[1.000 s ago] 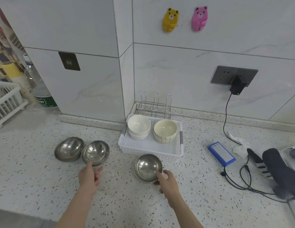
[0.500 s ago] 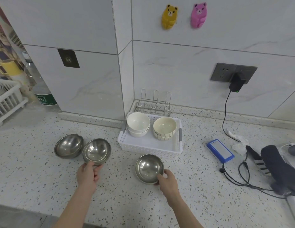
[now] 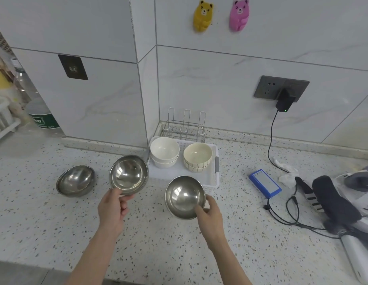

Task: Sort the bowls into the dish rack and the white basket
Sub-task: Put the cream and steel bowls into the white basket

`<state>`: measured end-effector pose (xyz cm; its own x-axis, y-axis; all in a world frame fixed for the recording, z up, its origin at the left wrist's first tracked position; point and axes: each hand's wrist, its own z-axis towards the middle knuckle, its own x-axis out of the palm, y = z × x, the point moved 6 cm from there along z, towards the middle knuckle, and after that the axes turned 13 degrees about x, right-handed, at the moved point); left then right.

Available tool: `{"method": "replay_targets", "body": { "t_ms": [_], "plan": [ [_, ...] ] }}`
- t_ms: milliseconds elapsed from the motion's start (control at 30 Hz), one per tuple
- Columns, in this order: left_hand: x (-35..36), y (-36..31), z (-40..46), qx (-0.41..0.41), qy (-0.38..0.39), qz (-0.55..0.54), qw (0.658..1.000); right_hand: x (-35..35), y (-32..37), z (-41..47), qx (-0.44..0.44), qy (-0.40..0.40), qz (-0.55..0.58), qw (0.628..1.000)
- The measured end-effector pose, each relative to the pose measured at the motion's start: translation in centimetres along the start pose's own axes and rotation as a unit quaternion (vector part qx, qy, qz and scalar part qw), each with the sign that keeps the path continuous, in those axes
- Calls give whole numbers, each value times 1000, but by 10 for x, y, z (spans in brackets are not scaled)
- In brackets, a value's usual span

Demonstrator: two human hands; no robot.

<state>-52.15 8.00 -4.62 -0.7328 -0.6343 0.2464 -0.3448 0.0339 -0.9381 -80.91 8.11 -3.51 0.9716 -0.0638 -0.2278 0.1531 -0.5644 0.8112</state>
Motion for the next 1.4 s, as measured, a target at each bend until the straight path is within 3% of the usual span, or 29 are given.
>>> {"method": "replay_targets", "body": {
  "t_ms": [333,600,833,1100,1400],
  "plan": [
    [34,-18,-1,52,62,104,991,-48,66,-2,-78,-72,-39,994],
    [55,-36,8,64,89,157,982,-56,107,41,17,-37,-167,985],
    [65,-42,30,-6,139,210,968,-43,131,77,55,-28,-238,969],
    [86,-52,71,-73,191,324,924,-36,128,104,85,-20,-272,958],
    [119,-56,89,-150,290,479,815,-32,119,120,97,-14,-276,956]
  ]
}}
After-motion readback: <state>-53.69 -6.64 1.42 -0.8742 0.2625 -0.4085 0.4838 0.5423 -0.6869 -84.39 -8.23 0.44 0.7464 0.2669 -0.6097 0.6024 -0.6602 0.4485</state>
